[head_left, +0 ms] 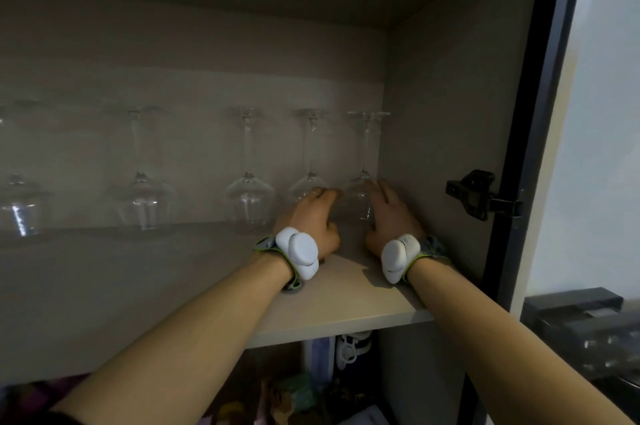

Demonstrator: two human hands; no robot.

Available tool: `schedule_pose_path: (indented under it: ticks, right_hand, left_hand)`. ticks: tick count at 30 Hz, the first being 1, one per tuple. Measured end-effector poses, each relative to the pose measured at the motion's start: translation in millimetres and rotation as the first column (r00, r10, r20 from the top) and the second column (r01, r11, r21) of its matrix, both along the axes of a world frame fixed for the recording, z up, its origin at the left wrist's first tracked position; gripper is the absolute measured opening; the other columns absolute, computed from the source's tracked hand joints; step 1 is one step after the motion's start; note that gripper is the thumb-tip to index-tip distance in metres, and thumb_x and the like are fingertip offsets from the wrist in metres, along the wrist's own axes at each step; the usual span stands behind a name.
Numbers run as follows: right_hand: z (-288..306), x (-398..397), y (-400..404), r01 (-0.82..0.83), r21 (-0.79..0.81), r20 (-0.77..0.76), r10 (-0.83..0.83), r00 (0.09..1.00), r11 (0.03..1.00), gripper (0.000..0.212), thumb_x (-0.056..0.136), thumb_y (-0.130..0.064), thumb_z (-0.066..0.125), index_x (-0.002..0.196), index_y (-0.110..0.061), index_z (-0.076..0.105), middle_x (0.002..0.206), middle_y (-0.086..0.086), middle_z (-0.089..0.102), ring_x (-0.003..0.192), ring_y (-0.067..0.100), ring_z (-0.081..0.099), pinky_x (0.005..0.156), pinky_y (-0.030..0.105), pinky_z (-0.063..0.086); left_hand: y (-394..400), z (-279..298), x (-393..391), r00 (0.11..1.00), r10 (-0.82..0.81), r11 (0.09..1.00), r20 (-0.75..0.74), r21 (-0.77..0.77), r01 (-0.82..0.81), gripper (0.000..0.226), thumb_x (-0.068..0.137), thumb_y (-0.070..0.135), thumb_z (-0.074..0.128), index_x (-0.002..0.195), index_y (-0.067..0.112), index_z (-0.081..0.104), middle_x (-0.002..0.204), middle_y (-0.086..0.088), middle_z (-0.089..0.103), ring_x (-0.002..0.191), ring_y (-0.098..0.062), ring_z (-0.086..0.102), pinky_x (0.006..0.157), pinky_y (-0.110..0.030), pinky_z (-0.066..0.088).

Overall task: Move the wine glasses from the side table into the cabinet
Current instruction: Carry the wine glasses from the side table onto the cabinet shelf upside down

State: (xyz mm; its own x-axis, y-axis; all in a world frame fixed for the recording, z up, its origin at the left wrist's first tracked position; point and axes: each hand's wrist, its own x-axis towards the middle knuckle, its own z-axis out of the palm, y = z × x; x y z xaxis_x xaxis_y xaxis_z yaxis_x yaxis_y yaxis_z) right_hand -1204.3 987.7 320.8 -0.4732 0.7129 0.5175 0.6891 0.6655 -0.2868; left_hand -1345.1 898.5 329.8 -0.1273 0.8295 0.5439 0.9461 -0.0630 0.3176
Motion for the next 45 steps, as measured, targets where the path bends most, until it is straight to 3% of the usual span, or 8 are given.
schedule_pose_path:
  ticks: [5, 11, 15, 20, 27, 37, 45]
  right_hand:
    - [1.0, -8.8, -18.1, -0.018, 0.122, 0.07, 0.01, 0.997, 0.992, 0.074, 0.08, -0.016, 0.055, 0.149, -0.021, 0.03, 0.159, 0.005, 0.022, 0.145, 0.031, 0.023, 0.115, 0.042, 0.029]
    - [2.6, -30.1, -37.8, -0.073, 0.039, 0.09, 0.069, 0.994, 0.997, 0.076, 0.079, -0.018, 0.056, 0.149, -0.024, 0.029, 0.158, 0.007, 0.021, 0.141, 0.035, 0.028, 0.114, 0.041, 0.031]
    - [1.8, -51.0, -41.7, -0.067, 0.007, 0.153, 0.066, 0.986, 0.998, 0.077, 0.084, -0.02, 0.056, 0.152, -0.03, 0.02, 0.161, 0.007, 0.007, 0.146, 0.035, 0.016, 0.116, 0.044, 0.027]
    - [-2.8, -74.3, -39.2, -0.072, -0.065, 0.175, 0.083, 0.981, 0.995, 0.078, 0.089, -0.021, 0.052, 0.152, -0.039, 0.01, 0.162, 0.002, -0.012, 0.148, 0.039, -0.001, 0.115, 0.049, 0.024]
    - [-2.3, -81.8, -40.3, -0.06, -0.107, 0.185, 0.079, 0.98, 0.992, 0.084, 0.089, -0.011, 0.05, 0.154, -0.036, 0.002, 0.161, 0.002, -0.019, 0.147, 0.039, -0.011, 0.114, 0.05, 0.028]
    - [-7.0, -118.3, -55.3, 0.054, -0.07, 0.185, -0.04, 0.982, 0.996, 0.071, 0.098, -0.016, 0.04, 0.154, -0.032, 0.0, 0.161, 0.005, -0.018, 0.146, 0.045, -0.006, 0.105, 0.052, 0.036]
    - [-9.8, -131.9, -58.5, 0.098, -0.083, 0.161, -0.084, 0.983, 0.992, 0.074, 0.096, -0.022, 0.045, 0.154, -0.03, 0.0, 0.161, 0.009, -0.018, 0.145, 0.047, -0.008, 0.105, 0.052, 0.037]
  left_hand:
    - [-25.3, -1.8, -17.3, 0.998, 0.052, 0.999, -0.046, 0.001, -0.052, 0.056, 0.077, 0.014, 0.048, 0.133, 0.023, 0.051, 0.138, -0.004, 0.05, 0.114, -0.031, 0.057, 0.088, -0.042, 0.053]
    - [-39.3, -1.0, -44.7, 0.971, 0.199, 0.98, -0.131, 0.044, -0.195, 0.052, 0.082, 0.014, 0.055, 0.133, 0.02, 0.052, 0.14, -0.003, 0.047, 0.126, -0.028, 0.045, 0.095, -0.037, 0.047]
    - [-42.2, -2.3, -59.8, 0.925, 0.342, 0.939, -0.166, 0.044, -0.34, 0.064, 0.081, 0.021, 0.059, 0.142, 0.025, 0.041, 0.155, -0.009, 0.021, 0.141, -0.033, 0.019, 0.109, -0.04, 0.029]
    - [-36.7, -6.4, -64.9, 0.933, 0.34, 0.929, -0.121, -0.111, -0.353, 0.074, 0.086, 0.025, 0.058, 0.15, 0.033, 0.022, 0.162, -0.008, -0.005, 0.146, -0.041, -0.001, 0.117, -0.05, 0.015]
    - [-33.8, -8.1, -73.3, 0.943, 0.317, 0.94, -0.098, -0.103, -0.327, 0.069, 0.085, 0.027, 0.058, 0.147, 0.032, 0.029, 0.163, -0.002, -0.005, 0.147, -0.037, 0.001, 0.116, -0.044, 0.02]
    - [-52.8, -8.9, -108.3, 0.953, 0.278, 0.946, -0.125, -0.135, -0.294, 0.081, 0.077, 0.019, 0.061, 0.149, 0.034, 0.027, 0.163, 0.003, -0.001, 0.146, -0.041, 0.007, 0.115, -0.049, 0.027]
    - [-49.9, -12.1, -114.7, 0.952, 0.272, 0.955, -0.141, -0.083, -0.285, 0.082, 0.065, 0.022, 0.057, 0.143, 0.035, 0.033, 0.162, 0.001, 0.005, 0.14, -0.041, 0.019, 0.11, -0.048, 0.033]
